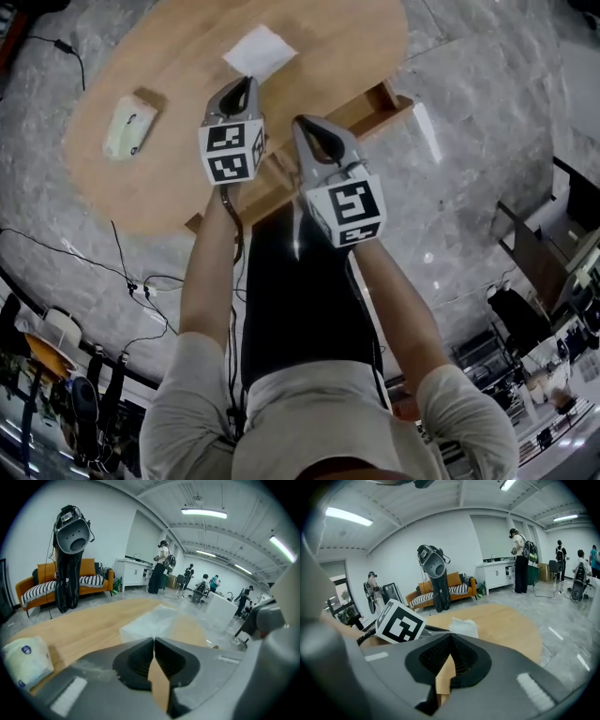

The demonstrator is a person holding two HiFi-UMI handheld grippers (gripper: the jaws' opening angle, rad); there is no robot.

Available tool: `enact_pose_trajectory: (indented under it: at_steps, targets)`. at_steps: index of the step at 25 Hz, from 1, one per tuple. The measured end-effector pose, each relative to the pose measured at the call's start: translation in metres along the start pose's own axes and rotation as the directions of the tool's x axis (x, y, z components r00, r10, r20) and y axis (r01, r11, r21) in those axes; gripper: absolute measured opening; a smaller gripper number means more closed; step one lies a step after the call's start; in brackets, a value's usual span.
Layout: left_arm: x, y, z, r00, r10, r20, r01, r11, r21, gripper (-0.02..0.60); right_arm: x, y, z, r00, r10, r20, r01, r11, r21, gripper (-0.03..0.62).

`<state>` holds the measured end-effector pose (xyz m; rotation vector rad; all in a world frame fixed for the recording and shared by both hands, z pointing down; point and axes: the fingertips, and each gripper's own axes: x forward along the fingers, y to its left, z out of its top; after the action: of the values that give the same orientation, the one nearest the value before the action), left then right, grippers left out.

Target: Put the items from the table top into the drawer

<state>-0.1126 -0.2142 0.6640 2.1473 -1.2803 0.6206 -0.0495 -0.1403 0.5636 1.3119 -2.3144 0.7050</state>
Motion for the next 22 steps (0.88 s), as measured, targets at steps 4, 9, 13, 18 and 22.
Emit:
enact_pose_trajectory:
  at_steps: [4,9,13,18,22]
  targets:
    - [-0.032,-0.012,-0.021,1.000,0.020,0.022,-0.019,1.000,-0.020,0.029,-0.016,0.025,-0.018,0.998,0.052,-0.020,-0.053,0.998,-0.033,0.008]
    - [-0.058,-0.033,-0.049,0.999,0.030,0.024,-0.030,0.999,-0.014,0.029,-0.034,0.036,-0.036,0.996,0.077,-0.038,-0.079,0.995,-0.053,0.008]
    - [-0.072,-0.060,-0.069,0.999,0.029,0.018,-0.029,1.000,-0.011,0.029,-0.051,0.036,-0.049,0.995,0.086,-0.044,-0.089,0.994,-0.069,0.008]
    - [-0.093,-0.101,-0.094,1.000,0.008,-0.014,-0.008,1.000,0.012,0.029,-0.076,0.028,-0.063,0.997,0.072,-0.039,-0.074,0.996,-0.045,0.008]
    - [-0.098,-0.124,-0.115,0.999,-0.023,-0.043,0.023,1.000,0.010,0.029,-0.084,0.014,-0.076,0.999,0.031,-0.037,-0.032,0.999,-0.020,0.008]
